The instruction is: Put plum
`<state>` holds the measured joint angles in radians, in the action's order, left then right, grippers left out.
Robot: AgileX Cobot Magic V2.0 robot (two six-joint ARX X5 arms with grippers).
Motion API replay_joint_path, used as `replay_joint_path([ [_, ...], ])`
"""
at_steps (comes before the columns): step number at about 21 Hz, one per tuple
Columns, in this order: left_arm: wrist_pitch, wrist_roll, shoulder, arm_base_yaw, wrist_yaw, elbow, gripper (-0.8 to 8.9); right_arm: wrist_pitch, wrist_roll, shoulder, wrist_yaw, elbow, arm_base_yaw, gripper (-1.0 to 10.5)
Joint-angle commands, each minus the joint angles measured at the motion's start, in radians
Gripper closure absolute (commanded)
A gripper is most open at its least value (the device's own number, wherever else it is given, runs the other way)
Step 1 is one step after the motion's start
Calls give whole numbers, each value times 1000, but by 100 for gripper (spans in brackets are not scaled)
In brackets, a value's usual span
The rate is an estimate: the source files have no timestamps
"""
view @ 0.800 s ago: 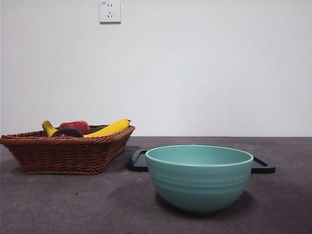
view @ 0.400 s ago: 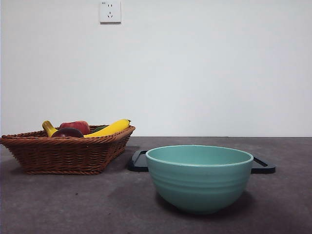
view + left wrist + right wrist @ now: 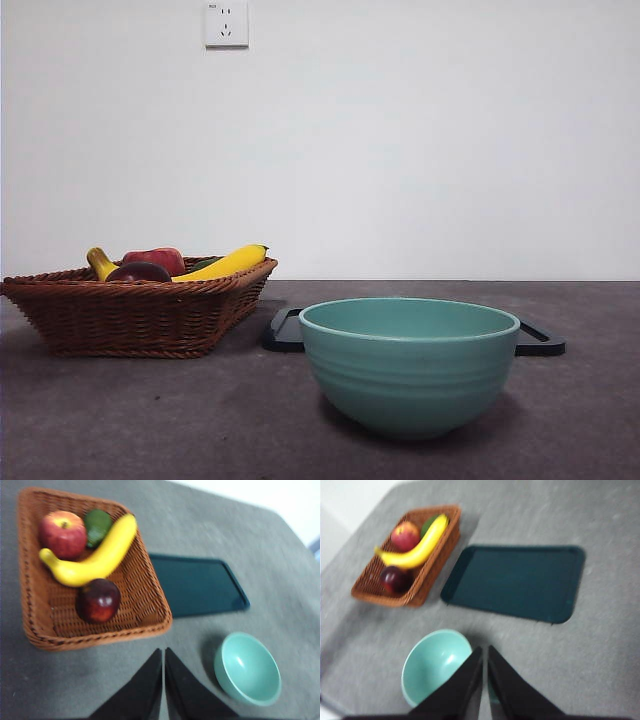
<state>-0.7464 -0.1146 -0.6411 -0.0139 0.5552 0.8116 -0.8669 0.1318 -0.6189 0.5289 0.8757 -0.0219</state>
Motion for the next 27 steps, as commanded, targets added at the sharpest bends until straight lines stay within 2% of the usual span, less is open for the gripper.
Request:
replay_joint_path([
  [1, -74, 114, -68, -29, 8, 98, 804, -55, -83, -65, 6, 76, -26, 942],
  [4, -199, 179, -159, -87, 9, 220, 804, -145, -133, -157, 6, 162, -79, 942],
  [9, -296, 210, -226, -176, 9, 293, 804, -251, -192, -237, 3, 232, -189, 942],
  [16, -311, 216, -232, -216, 9, 293, 792, -256, -193, -243, -6, 232, -249, 941],
  [18, -311, 215, -232, -216, 9, 293, 706, -256, -193, -243, -6, 232, -249, 920],
  [20, -311, 215, -232, -216, 9, 293, 557, -256, -191, -243, -6, 232, -249, 718],
  [22, -311, 214, -232, -216, 9, 293, 444, -256, -190, -243, -6, 232, -249, 583],
  [25, -311, 211, -233, -216, 8, 293, 322, -256, -190, -243, -6, 232, -249, 552],
  [27, -310, 210, -233, -216, 7, 293, 309, -256, -188, -243, -6, 232, -249, 552],
])
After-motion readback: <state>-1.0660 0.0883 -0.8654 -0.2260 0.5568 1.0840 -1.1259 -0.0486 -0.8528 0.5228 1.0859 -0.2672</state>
